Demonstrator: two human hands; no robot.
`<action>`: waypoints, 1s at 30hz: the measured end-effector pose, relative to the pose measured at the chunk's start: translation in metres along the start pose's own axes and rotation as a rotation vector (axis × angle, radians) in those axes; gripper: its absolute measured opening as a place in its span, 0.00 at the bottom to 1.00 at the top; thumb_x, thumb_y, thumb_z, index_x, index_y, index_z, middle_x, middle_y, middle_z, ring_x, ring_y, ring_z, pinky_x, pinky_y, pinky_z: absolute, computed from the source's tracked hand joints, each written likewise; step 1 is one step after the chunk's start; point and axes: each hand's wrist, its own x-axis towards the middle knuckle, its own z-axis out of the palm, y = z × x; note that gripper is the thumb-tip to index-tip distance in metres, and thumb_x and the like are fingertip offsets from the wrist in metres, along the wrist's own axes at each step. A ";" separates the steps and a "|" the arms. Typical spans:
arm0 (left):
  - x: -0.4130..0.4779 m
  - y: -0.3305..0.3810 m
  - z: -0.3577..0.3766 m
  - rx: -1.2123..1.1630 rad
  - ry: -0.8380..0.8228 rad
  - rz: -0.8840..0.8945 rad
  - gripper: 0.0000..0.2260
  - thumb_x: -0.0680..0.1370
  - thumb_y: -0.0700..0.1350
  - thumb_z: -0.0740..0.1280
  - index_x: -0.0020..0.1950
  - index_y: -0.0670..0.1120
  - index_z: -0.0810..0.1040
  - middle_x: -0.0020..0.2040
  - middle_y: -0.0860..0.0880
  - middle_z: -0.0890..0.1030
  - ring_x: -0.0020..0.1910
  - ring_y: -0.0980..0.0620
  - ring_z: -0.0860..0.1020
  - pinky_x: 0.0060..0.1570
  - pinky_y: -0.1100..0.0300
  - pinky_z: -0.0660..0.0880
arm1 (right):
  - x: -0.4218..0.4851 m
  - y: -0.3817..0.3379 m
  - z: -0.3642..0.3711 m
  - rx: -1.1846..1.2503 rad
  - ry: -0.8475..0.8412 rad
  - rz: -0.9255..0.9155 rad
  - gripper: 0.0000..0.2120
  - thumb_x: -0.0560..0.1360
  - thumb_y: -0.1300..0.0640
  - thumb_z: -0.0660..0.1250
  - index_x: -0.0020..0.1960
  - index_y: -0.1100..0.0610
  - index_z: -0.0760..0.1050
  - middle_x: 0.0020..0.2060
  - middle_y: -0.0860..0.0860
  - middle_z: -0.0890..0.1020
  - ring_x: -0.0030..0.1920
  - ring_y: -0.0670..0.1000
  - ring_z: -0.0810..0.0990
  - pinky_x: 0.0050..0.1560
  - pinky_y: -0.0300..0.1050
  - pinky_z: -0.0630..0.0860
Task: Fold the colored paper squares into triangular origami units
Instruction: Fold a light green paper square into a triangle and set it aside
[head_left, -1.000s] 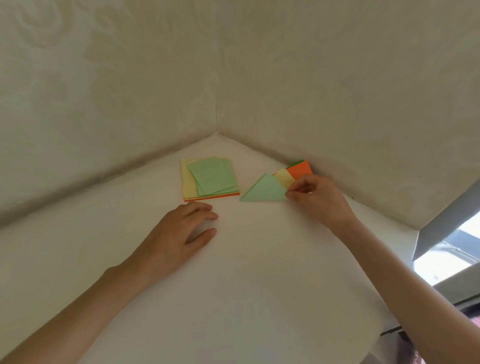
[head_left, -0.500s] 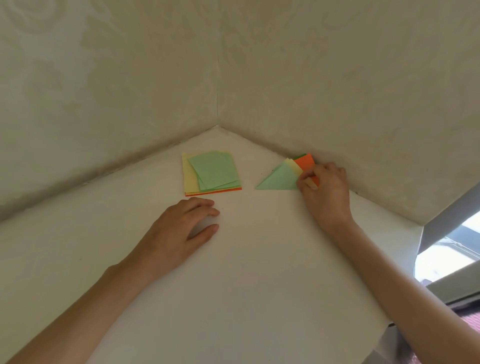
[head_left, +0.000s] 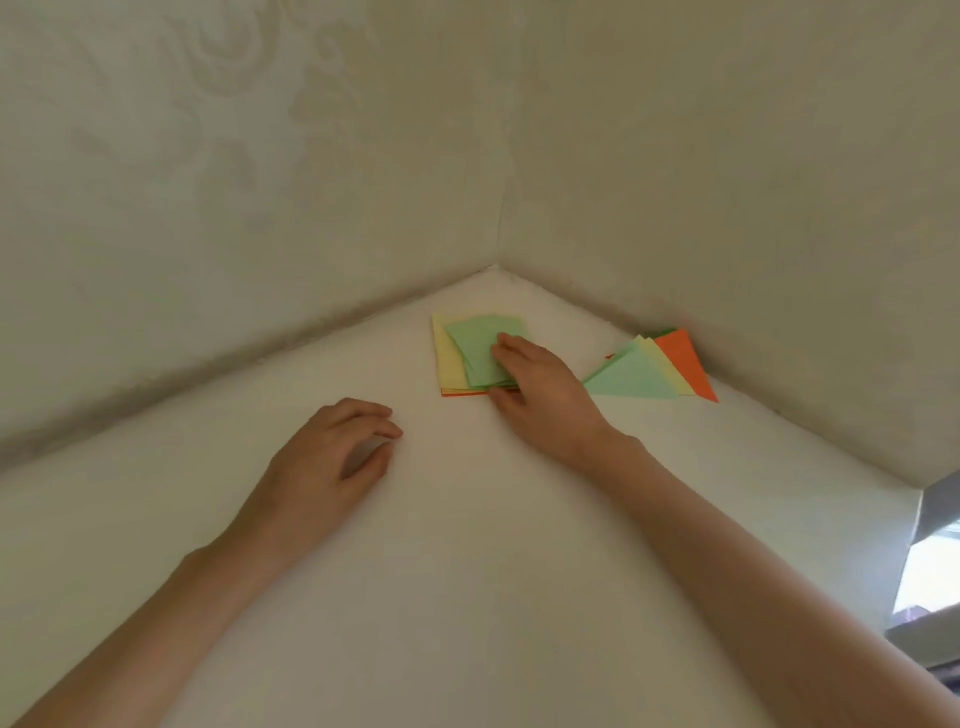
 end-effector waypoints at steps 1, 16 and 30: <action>0.000 0.001 0.000 -0.006 0.000 0.002 0.20 0.72 0.59 0.55 0.51 0.50 0.81 0.55 0.60 0.75 0.56 0.62 0.72 0.56 0.65 0.67 | 0.000 -0.001 0.002 -0.018 0.015 -0.021 0.20 0.80 0.58 0.59 0.70 0.62 0.67 0.72 0.56 0.66 0.71 0.55 0.64 0.69 0.40 0.54; 0.002 0.020 -0.009 -0.509 0.161 -0.248 0.21 0.70 0.63 0.70 0.59 0.55 0.72 0.52 0.58 0.80 0.51 0.64 0.78 0.52 0.72 0.71 | -0.024 -0.042 -0.029 1.052 0.488 0.197 0.10 0.79 0.62 0.60 0.44 0.53 0.78 0.32 0.40 0.78 0.35 0.40 0.74 0.40 0.35 0.70; 0.005 0.026 -0.025 -0.949 0.249 -0.531 0.03 0.73 0.42 0.70 0.45 0.48 0.82 0.33 0.50 0.79 0.33 0.57 0.76 0.35 0.66 0.71 | -0.035 -0.065 -0.013 1.200 -0.024 0.137 0.14 0.77 0.66 0.63 0.57 0.49 0.71 0.32 0.62 0.74 0.34 0.53 0.72 0.39 0.42 0.71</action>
